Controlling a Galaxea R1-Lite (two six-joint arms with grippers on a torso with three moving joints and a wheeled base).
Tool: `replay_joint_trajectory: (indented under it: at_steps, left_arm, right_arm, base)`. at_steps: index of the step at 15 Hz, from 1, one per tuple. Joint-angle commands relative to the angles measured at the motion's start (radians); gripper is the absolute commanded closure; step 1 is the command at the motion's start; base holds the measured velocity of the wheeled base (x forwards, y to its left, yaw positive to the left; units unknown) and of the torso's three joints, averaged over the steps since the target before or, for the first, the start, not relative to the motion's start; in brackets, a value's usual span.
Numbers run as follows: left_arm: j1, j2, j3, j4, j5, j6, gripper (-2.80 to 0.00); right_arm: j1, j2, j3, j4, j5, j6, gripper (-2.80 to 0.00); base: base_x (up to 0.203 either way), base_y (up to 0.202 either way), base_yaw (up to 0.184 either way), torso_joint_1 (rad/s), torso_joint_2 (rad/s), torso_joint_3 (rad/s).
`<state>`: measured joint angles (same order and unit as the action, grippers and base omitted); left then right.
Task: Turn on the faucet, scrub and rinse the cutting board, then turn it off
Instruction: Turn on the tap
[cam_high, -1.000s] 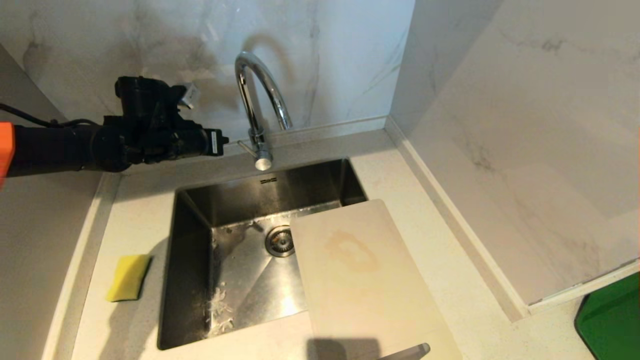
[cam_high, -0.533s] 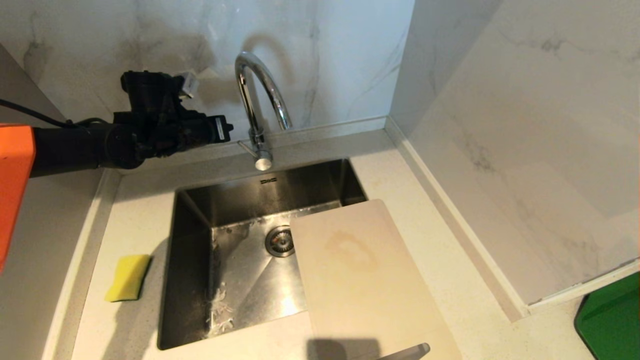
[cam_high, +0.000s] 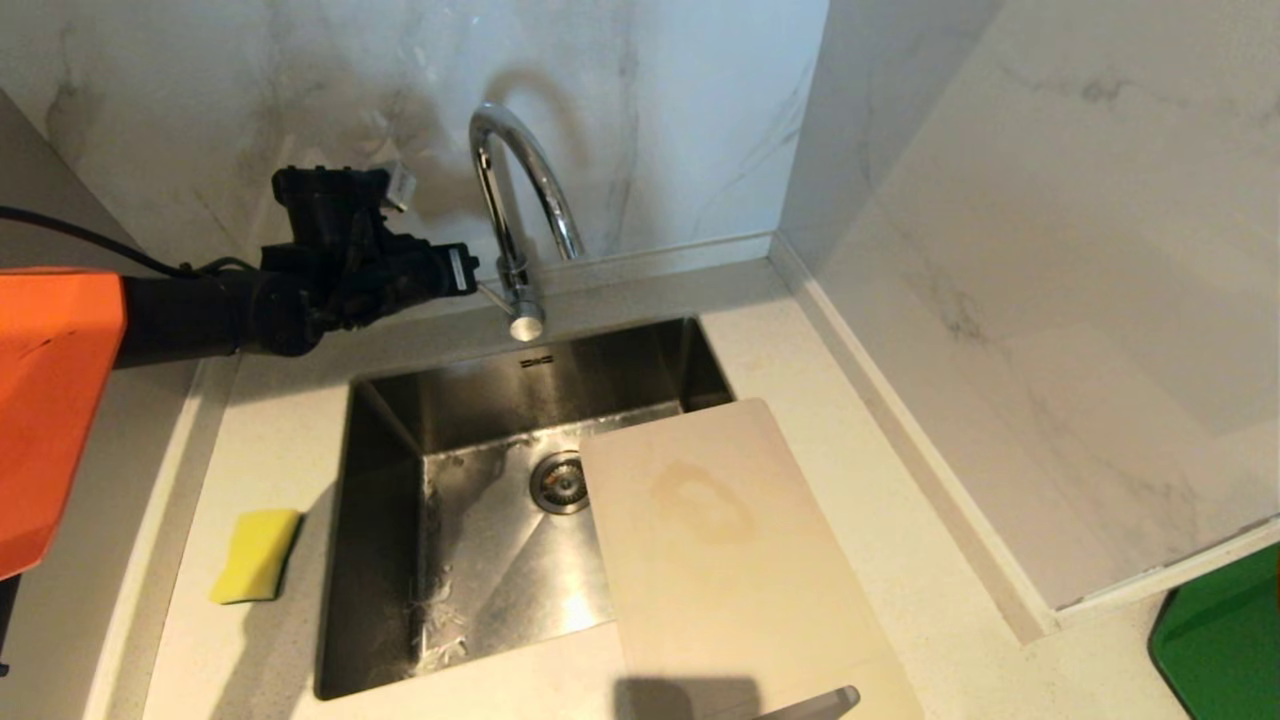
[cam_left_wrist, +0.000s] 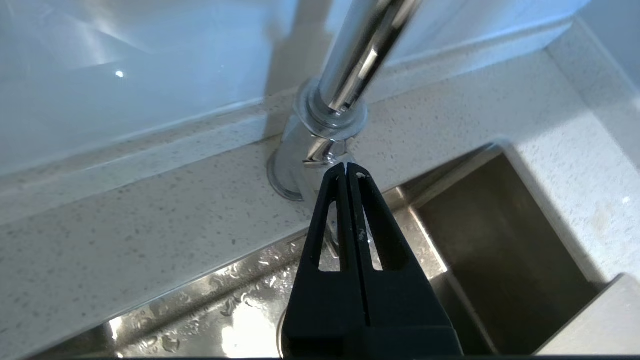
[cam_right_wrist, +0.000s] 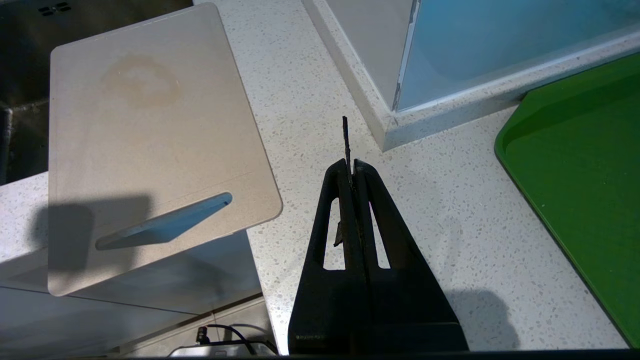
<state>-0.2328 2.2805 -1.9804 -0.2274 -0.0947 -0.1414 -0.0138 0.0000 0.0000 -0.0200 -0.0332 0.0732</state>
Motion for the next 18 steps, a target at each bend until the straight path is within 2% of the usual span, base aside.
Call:
replay_joint_trajectory:
  at_steps: [1,12,16,18]
  left_arm:
    - [0.000,0.015,0.000,-0.025,0.000,0.011,0.00]
    - [-0.001,0.048,0.000,-0.024,-0.002,0.007,0.00]
    - [-0.003,0.016,0.000,0.092,-0.007,-0.003,0.00]
    - [-0.008,-0.002,0.000,0.136,-0.009,-0.034,0.00]
  right_arm:
    - [0.000,-0.002,0.000,0.000,-0.001,0.000,0.00]
    - [0.000,-0.002,0.000,0.000,-0.001,0.000,0.00]
    - [0.000,-0.002,0.000,0.000,-0.001,0.000,0.00]
    - [0.000,-0.002,0.000,0.000,-0.001,0.000,0.00]
  base:
    - [0.000,0.000,0.000,0.000,0.00,0.000]
    - [0.000,0.000,0.000,0.000,0.00,0.000]
    - [0.000,0.000,0.000,0.000,0.00,0.000]
    - [0.000,0.000,0.000,0.000,0.00,0.000]
